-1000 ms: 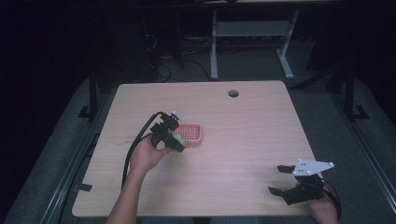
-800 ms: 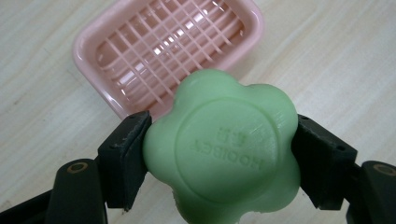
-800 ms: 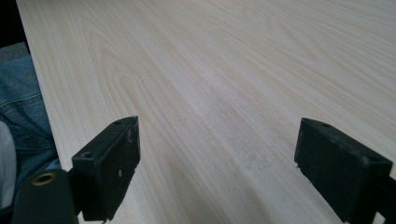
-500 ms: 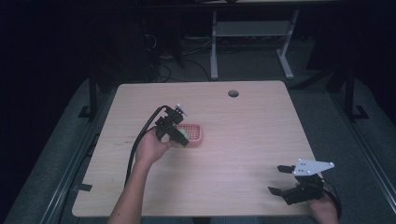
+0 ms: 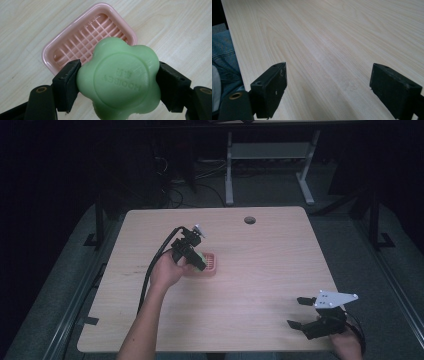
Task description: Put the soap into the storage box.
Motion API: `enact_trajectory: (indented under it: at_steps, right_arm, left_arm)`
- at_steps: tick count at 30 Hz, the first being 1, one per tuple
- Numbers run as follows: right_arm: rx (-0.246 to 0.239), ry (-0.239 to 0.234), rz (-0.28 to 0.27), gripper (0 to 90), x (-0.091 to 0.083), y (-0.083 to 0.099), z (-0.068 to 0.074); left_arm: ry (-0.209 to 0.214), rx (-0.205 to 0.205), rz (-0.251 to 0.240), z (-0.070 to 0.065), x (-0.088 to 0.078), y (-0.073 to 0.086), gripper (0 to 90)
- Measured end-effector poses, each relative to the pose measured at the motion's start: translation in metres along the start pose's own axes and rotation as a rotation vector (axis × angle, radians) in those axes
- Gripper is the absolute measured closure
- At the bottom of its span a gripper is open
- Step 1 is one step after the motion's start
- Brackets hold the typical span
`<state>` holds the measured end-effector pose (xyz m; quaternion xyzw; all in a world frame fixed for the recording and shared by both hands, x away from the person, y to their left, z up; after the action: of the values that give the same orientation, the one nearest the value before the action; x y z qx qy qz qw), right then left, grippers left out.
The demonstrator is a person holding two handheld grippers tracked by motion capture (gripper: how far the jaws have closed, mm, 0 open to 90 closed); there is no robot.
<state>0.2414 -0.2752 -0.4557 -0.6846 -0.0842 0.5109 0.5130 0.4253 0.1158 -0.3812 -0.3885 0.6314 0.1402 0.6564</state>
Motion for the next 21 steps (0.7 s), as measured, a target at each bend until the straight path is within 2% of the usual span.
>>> enact_trajectory:
  at_steps: [5,11,21]
  right_arm:
    - [-0.001,0.002,-0.002,13.8,0.0,0.0,0.0]
    - [-0.003,0.002,-0.006,13.8,0.0,0.0,0.0]
    - [-0.002,0.0,-0.005,13.8,0.0,0.0,0.0]
  left_arm:
    - [0.011,-0.014,-0.004,0.002,0.007,-0.005,26.7]
    - [0.008,-0.016,0.021,0.006,0.017,-0.01,26.7]
    - [0.009,-0.073,0.024,0.015,0.03,-0.015,26.7]
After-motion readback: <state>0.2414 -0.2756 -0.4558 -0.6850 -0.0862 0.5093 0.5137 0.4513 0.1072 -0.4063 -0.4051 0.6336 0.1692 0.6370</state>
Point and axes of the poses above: each handheld gripper's, and its own axes: x roughly forward along the jaws, y roughly out of its underside, z roughly to its left, the point moved 1 cm from there along x, roughly forward along the jaws, and after that the axes turned 3 degrees about y, right-handed, at the moved point
